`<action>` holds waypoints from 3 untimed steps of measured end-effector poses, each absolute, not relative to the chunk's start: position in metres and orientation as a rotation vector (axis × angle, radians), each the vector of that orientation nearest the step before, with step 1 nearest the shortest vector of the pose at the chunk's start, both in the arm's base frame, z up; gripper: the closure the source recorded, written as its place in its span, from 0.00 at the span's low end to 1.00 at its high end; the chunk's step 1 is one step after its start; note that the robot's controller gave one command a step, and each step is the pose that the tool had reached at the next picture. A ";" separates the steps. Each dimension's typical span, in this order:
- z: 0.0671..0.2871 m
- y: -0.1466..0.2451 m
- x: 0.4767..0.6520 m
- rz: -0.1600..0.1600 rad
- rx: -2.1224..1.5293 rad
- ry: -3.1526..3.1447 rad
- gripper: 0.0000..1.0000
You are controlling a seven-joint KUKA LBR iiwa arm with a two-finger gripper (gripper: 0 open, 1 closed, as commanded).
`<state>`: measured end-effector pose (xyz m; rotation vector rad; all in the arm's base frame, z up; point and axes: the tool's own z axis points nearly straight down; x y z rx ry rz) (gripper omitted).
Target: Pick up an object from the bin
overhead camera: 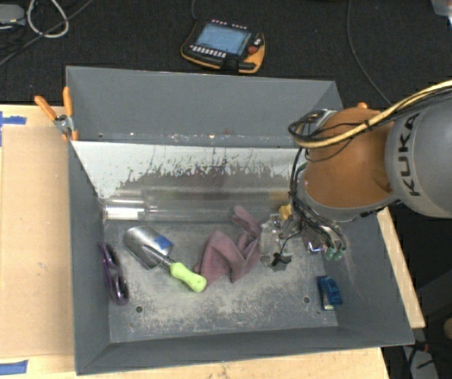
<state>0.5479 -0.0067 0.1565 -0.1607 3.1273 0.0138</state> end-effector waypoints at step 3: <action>0.148 0.016 0.588 0.006 0.333 3.084 0.00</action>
Offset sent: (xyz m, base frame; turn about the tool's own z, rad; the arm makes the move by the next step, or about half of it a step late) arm 0.0000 0.0000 0.0000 0.0000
